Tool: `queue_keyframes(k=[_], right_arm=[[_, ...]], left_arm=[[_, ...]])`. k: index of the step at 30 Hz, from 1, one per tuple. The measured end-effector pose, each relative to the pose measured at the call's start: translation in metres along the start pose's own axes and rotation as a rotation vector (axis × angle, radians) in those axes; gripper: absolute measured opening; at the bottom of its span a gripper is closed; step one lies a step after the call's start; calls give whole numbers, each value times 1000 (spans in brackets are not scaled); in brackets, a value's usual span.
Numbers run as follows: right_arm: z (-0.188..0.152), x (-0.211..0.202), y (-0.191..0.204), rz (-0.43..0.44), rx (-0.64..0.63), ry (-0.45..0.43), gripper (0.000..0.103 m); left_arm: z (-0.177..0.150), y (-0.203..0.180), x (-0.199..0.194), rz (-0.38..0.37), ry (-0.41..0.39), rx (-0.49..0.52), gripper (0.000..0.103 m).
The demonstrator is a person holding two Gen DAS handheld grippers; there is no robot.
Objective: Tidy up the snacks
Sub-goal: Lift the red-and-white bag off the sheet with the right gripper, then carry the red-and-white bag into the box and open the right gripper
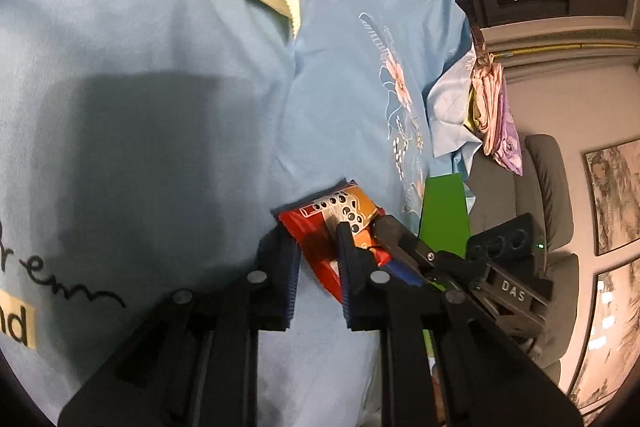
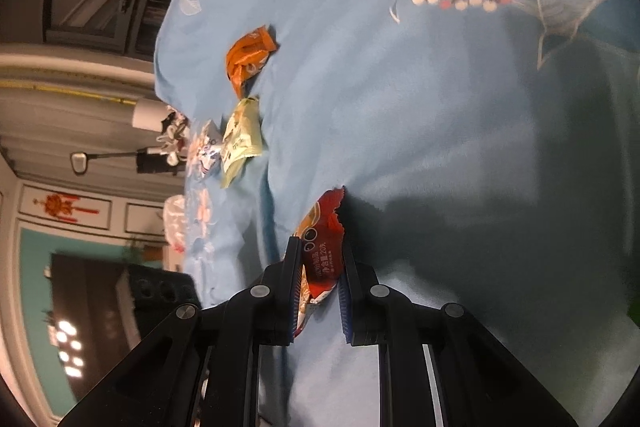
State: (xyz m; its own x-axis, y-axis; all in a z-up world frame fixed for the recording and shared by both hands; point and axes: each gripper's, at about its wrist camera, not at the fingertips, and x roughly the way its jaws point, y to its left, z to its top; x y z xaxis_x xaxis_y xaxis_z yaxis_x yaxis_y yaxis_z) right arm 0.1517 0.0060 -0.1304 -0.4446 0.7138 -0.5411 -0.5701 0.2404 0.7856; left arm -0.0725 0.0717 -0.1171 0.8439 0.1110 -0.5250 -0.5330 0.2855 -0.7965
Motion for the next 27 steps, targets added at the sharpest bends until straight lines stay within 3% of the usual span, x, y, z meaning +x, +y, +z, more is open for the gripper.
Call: queue_keyframes(k=[5, 9, 13, 19, 23, 27], right_arm=[[-3, -14, 19, -31, -80, -51, 17], [-1, -39, 33, 11, -136, -114, 17], [2, -78, 44, 26, -167, -216, 17], [3, -160, 24, 17, -148, -397, 17], [1, -204, -13, 13, -54, -483, 18], [-4, -237, -48, -84, 28, -525, 18]], left_arm=[[2, -13, -7, -12, -16, 28, 17], [2, -48, -19, -6, -67, 135, 17], [4, -90, -15, -45, -65, 219, 17], [-11, -165, 25, -107, 6, 369, 17], [-36, -200, 65, -113, 54, 449, 17], [-61, -217, 109, -119, 154, 456, 18]])
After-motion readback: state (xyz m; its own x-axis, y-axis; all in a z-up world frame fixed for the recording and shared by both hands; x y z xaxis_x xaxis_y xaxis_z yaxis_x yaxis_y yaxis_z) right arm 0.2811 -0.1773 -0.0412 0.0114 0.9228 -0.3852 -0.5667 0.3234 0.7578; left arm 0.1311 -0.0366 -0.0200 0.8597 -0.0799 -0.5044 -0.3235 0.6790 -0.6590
